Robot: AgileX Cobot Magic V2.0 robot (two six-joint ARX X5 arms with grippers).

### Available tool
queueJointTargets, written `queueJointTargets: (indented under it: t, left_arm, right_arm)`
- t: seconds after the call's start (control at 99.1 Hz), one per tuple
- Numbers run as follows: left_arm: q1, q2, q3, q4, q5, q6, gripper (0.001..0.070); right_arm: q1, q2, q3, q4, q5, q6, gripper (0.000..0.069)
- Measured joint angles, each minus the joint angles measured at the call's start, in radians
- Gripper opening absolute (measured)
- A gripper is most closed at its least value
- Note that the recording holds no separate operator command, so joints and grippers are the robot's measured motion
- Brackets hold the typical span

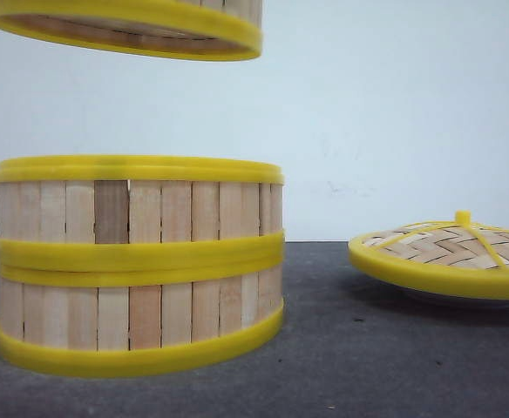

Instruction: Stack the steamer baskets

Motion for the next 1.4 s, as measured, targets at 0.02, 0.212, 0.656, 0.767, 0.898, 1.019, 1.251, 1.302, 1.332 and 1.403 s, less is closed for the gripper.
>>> queueJointTargets:
  t: [0.02, 0.212, 0.656, 0.767, 0.898, 1.019, 1.251, 1.302, 1.332, 1.403]
  left_arm:
    - [0.000, -0.015, -0.023, 0.011, -0.005, -0.002, 0.0022]
    - [-0.003, -0.092, -0.176, 0.061, -0.023, -0.025, 0.0022]
    - [-0.012, -0.068, -0.344, 0.179, 0.005, -0.047, 0.0022]
    - [-0.013, -0.055, -0.346, 0.185, 0.042, -0.047, 0.0022]
    - [-0.013, -0.024, -0.346, 0.194, 0.063, -0.047, 0.0022]
    - [-0.013, 0.018, -0.346, 0.197, 0.078, -0.047, 0.0022]
    - [-0.013, 0.041, -0.346, 0.207, 0.082, -0.047, 0.0022]
    - [-0.013, 0.046, -0.346, 0.207, 0.082, -0.047, 0.0022]
    - [-0.013, 0.049, -0.346, 0.206, 0.082, -0.048, 0.0022]
    - [-0.013, 0.053, -0.346, 0.198, 0.083, -0.049, 0.0022]
  right_arm:
    - [0.000, 0.000, 0.000, 0.000, 0.000, 0.000, 0.0435]
    - [0.000, 0.000, 0.000, 0.000, 0.000, -0.005, 0.0435]
    - [0.000, 0.000, 0.000, 0.000, 0.000, -0.021, 0.0435]
    - [0.000, 0.001, 0.000, 0.001, 0.000, -0.023, 0.0435]
    - [0.000, 0.001, 0.000, 0.001, 0.000, -0.023, 0.0435]
    - [0.000, 0.001, 0.000, 0.001, 0.000, -0.023, 0.0435]
    - [0.000, 0.001, 0.000, 0.001, 0.000, -0.024, 0.0435]
    - [0.000, 0.001, 0.000, 0.001, 0.000, -0.024, 0.0435]
    - [0.000, 0.001, 0.000, 0.001, 0.000, -0.025, 0.0435]
    - [0.000, 0.001, 0.000, 0.001, 0.000, -0.025, 0.0435]
